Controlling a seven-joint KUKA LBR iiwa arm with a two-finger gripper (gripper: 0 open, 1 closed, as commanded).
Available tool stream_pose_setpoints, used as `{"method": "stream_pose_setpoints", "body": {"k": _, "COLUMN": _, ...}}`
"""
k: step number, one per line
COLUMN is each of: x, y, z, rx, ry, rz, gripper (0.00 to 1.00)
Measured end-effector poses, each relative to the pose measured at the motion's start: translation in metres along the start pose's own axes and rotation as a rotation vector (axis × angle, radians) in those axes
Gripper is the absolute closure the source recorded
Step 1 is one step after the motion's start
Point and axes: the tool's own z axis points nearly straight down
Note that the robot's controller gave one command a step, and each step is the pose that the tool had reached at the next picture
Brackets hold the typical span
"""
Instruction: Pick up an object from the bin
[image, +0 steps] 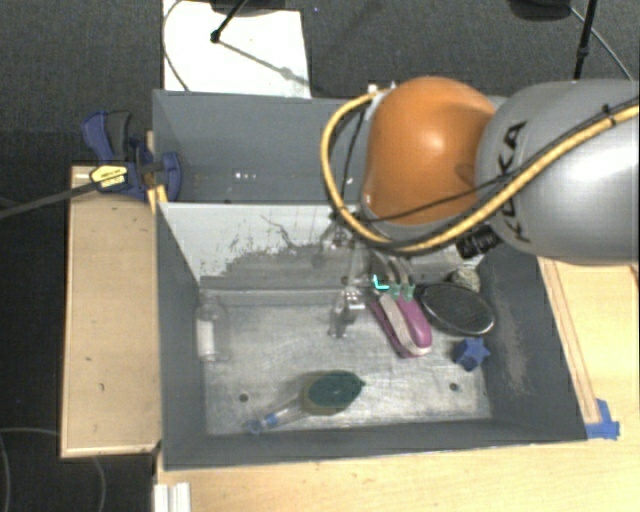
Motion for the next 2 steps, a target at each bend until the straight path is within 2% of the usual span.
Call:
{"method": "stream_pose_setpoints", "body": {"k": 1, "x": 0.074, "y": -0.020, "z": 0.061, "rx": 0.001, "ry": -0.001, "rz": -0.220, "gripper": 0.00}}
{"method": "stream_pose_setpoints", "body": {"k": 2, "x": 0.065, "y": -0.005, "z": 0.165, "rx": 0.000, "ry": -0.007, "rz": -0.305, "gripper": 0.00}}
